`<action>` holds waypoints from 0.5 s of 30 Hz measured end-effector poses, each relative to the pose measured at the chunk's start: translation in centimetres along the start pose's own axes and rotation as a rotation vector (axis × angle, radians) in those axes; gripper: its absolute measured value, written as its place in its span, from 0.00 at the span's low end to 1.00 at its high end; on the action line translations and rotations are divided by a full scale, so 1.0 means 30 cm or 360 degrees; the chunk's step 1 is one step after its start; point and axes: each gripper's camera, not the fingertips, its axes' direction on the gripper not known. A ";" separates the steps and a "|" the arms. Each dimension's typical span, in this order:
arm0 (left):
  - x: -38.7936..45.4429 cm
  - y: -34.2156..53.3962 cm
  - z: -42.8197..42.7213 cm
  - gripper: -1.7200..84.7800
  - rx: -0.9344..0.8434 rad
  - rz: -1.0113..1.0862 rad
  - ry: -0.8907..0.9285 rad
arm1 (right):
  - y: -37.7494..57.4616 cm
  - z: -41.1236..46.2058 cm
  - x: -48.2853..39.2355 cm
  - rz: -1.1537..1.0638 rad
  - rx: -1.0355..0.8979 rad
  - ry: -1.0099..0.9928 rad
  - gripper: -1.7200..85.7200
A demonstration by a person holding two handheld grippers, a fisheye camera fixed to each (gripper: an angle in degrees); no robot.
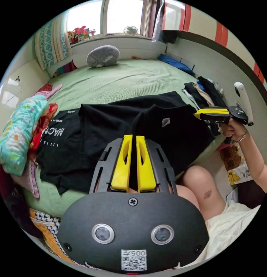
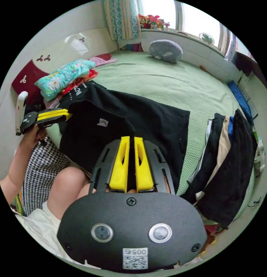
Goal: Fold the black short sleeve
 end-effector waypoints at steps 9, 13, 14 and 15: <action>-0.055 0.471 0.120 0.04 -0.0192 -0.0580 0.0192 | 0.449 0.104 0.031 0.0332 -0.0274 -0.0101 0.06; -0.128 0.435 0.030 0.07 -0.0071 -0.0570 0.0076 | 0.437 -0.017 0.081 0.0322 -0.0148 -0.0027 0.07; -0.154 0.414 0.009 0.09 -0.0029 -0.0584 0.0075 | 0.419 -0.046 0.099 0.0339 -0.0133 0.0056 0.07; -0.168 0.404 0.001 0.10 -0.0007 -0.0592 0.0080 | 0.410 -0.059 0.110 0.0358 -0.0124 0.0103 0.08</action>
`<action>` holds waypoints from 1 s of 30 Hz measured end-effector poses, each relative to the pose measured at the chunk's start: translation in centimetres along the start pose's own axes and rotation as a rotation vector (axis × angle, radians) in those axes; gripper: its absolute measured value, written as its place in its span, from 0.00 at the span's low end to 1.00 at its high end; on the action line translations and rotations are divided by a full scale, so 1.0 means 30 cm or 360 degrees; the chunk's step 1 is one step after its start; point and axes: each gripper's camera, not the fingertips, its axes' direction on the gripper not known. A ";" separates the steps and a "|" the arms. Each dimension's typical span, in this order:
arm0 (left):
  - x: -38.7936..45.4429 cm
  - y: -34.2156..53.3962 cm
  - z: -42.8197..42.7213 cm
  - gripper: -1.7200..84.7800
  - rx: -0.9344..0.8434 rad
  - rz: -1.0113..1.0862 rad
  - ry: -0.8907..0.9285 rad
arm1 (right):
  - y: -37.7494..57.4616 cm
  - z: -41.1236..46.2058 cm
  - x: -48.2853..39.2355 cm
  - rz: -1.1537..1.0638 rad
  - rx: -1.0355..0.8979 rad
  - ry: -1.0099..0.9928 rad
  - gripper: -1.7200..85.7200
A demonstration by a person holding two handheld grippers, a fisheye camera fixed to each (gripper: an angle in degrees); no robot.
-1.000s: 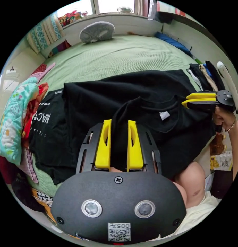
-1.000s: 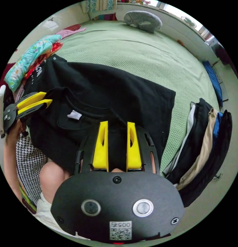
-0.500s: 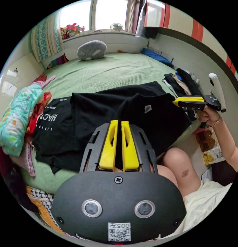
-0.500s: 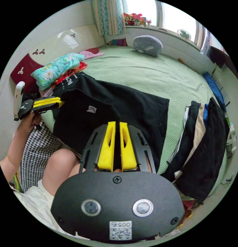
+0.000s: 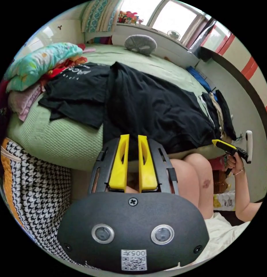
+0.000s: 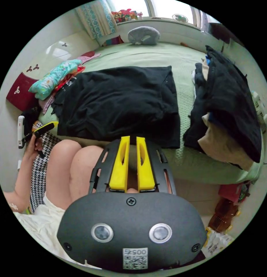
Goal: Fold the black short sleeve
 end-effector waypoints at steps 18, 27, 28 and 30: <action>-0.137 -0.109 0.116 0.11 -0.0110 -0.0027 -0.0096 | -0.133 0.109 0.067 -0.0025 -0.0057 0.0343 0.10; -0.115 -0.112 -0.014 0.03 -0.0020 0.0016 0.0105 | -0.146 -0.076 0.129 0.0165 0.0138 -0.0217 0.01; -0.122 -0.105 -0.037 0.03 0.0012 -0.0029 0.0164 | -0.148 -0.097 0.150 0.0220 0.0155 -0.0331 0.01; -0.136 -0.089 -0.052 0.03 0.0035 -0.0079 0.0188 | -0.143 -0.104 0.183 0.0303 0.0166 -0.0483 0.01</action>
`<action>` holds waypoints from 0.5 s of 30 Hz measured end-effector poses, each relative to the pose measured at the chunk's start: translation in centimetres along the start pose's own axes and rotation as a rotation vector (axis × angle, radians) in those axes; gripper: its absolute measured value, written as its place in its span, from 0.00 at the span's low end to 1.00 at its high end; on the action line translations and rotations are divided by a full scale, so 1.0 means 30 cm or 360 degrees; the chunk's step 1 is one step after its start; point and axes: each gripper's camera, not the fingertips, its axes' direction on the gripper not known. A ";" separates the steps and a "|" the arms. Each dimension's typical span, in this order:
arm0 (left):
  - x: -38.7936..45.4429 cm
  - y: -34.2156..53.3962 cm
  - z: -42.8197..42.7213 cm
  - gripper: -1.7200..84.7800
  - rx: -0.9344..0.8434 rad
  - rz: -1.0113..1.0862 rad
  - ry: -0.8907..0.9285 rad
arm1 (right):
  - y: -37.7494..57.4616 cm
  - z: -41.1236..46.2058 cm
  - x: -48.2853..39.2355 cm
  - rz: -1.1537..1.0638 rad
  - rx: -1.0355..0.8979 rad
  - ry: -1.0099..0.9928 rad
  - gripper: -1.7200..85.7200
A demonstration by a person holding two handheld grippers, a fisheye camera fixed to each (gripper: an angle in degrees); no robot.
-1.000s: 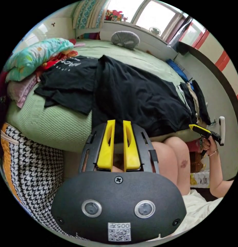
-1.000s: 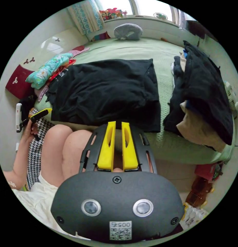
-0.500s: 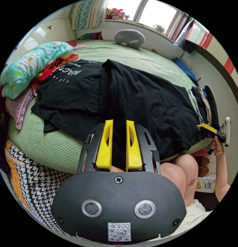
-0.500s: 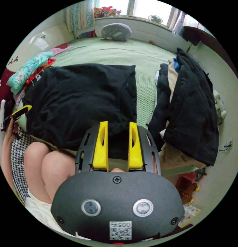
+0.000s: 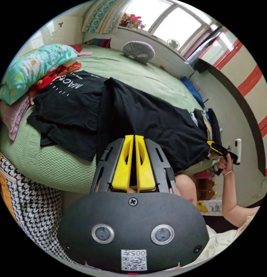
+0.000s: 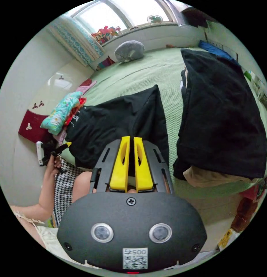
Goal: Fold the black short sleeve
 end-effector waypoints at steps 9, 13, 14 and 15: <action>-0.056 0.068 0.065 0.03 -0.0141 -0.0083 -0.0174 | 0.062 0.182 -0.018 -0.0005 -0.0146 0.0446 0.01; 0.031 0.085 -0.003 0.02 -0.0202 0.0077 -0.0402 | 0.093 0.182 -0.156 -0.0131 -0.0198 0.0701 0.02; 0.059 0.091 -0.024 0.02 -0.0190 0.0129 -0.0412 | 0.103 0.173 -0.200 -0.0147 -0.0197 0.0731 0.01; 0.073 0.093 -0.032 0.02 -0.0184 0.0157 -0.0401 | 0.109 0.166 -0.227 -0.0176 -0.0186 0.0719 0.01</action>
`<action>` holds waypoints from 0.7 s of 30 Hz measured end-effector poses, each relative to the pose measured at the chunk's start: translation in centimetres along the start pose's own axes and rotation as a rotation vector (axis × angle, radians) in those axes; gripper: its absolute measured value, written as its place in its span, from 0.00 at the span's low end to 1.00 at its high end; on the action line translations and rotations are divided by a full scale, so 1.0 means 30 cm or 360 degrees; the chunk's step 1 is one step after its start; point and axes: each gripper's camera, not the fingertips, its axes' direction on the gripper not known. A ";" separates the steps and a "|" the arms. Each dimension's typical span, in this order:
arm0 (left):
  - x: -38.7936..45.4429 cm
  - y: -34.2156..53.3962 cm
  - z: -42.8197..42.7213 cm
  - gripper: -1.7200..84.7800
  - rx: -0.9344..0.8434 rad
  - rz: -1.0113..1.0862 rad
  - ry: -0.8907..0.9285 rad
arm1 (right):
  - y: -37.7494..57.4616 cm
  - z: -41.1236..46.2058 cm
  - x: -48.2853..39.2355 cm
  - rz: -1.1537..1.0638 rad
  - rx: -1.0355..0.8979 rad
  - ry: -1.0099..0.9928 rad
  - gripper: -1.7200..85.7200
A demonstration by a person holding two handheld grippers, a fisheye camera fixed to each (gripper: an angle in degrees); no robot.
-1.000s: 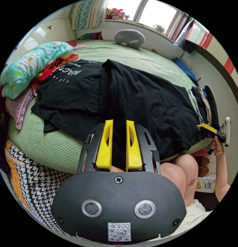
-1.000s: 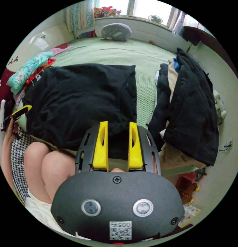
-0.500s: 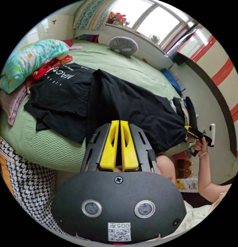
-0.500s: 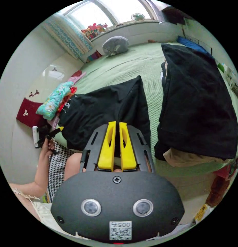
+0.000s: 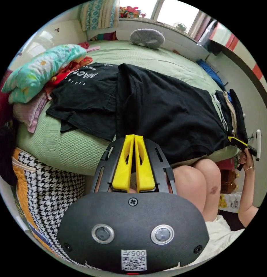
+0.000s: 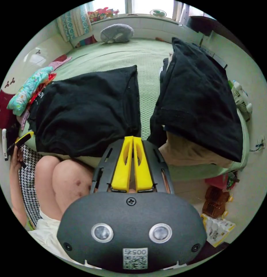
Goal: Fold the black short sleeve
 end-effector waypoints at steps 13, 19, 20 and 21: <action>0.083 -0.011 -0.026 0.02 0.0021 -0.0136 0.0000 | 0.001 0.118 -0.485 -0.0190 -0.0179 0.0254 0.01; 0.105 0.039 -0.079 0.04 0.0138 -0.0130 -0.0246 | -0.108 -0.061 -0.783 -0.0375 0.0117 0.0163 0.01; 0.105 0.036 -0.069 0.05 0.0123 -0.0146 -0.0257 | -0.157 -0.102 -0.879 -0.0450 0.0204 0.0086 0.01; 0.106 0.033 -0.062 0.06 0.0105 -0.0145 -0.0237 | -0.183 -0.120 -0.931 -0.0488 0.0247 0.0047 0.02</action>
